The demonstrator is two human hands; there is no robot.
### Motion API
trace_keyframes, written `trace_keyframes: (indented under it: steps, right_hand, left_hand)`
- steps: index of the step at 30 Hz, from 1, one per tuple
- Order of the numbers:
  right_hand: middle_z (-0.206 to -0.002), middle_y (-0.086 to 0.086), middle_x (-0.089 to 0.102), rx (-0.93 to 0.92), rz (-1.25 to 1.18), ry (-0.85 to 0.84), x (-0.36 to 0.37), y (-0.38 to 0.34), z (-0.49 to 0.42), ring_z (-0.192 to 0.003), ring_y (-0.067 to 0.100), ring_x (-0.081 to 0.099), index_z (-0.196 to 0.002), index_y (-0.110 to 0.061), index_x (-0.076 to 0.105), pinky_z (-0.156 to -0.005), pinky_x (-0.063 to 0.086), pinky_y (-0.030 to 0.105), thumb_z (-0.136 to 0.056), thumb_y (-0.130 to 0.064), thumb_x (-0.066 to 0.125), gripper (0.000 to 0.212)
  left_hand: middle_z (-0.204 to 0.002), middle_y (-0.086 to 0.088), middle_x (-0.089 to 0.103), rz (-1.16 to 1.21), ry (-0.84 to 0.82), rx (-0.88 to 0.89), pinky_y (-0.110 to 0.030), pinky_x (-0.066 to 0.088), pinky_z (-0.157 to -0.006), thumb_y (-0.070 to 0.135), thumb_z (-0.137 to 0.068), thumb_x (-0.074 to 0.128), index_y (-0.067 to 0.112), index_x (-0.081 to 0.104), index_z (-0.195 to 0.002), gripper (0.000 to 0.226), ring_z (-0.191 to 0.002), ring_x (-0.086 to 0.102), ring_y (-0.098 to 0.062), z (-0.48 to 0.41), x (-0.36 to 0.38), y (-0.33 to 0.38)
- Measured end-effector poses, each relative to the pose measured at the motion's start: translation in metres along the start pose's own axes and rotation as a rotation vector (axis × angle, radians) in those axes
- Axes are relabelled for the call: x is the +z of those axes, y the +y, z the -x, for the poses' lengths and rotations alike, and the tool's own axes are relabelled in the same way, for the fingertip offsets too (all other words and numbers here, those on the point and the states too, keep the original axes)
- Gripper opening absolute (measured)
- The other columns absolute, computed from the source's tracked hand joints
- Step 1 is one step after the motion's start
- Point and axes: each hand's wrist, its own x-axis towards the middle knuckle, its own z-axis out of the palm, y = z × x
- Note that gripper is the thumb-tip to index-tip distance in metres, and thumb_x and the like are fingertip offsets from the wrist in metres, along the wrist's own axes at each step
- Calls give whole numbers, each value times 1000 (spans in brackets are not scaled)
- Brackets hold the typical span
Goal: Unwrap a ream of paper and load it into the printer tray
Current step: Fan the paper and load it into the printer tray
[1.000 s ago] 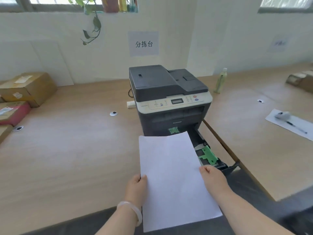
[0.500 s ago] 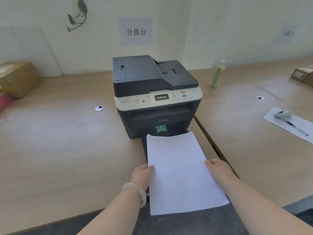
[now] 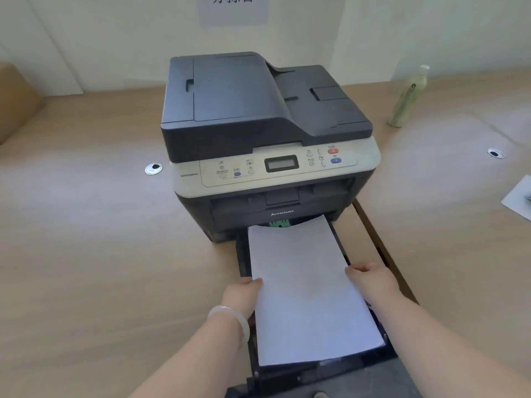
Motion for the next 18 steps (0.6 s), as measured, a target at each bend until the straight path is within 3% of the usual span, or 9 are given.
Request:
trace_keyframes:
  steps: [3, 7, 11, 16, 18]
  right_hand:
    - [-93, 10, 69, 8, 29, 6, 4, -6, -19, -91, 30, 64, -98, -14, 68, -84, 55, 40, -84, -21, 58, 18]
    - [-89, 15, 69, 59, 49, -18, 4, -5, -34, -77, 28, 61, -91, -7, 68, -65, 47, 28, -82, -16, 56, 18]
    - [-81, 10, 68, 22, 2, -75, -1, -1, -37, -66, 25, 57, -87, -13, 68, -56, 42, 27, -84, -20, 60, 11]
    - [-94, 4, 69, -61, -31, -82, 1, -1, -36, -90, 24, 63, -100, -15, 68, -84, 54, 42, -86, -23, 62, 17]
    - [-97, 7, 69, -72, -17, -77, 3, -4, -39, -91, 26, 63, -103, -13, 68, -85, 54, 43, -87, -23, 62, 20]
  left_hand:
    - [-94, -21, 70, -28, 7, 8, -42, 56, -80, 22, -86, 54, 3, 67, -94, 24, -81, 66, -34, -9, 4, 5]
    - [-92, -23, 69, -61, -11, -10, -42, 57, -78, 22, -86, 55, 0, 65, -92, 24, -81, 66, -35, -10, 5, 6]
    - [-81, -10, 54, -53, -25, 20, -37, 46, -69, 31, -78, 54, 17, 55, -82, 14, -74, 51, -23, -3, 2, -2]
    - [-78, -11, 64, -73, 76, 93, -38, 50, -71, 38, -78, 57, 16, 61, -74, 23, -72, 59, -23, 0, 1, -5]
    - [-75, -8, 56, -110, 84, 99, -34, 44, -69, 47, -67, 55, 21, 55, -74, 27, -69, 51, -20, -4, 3, -3]
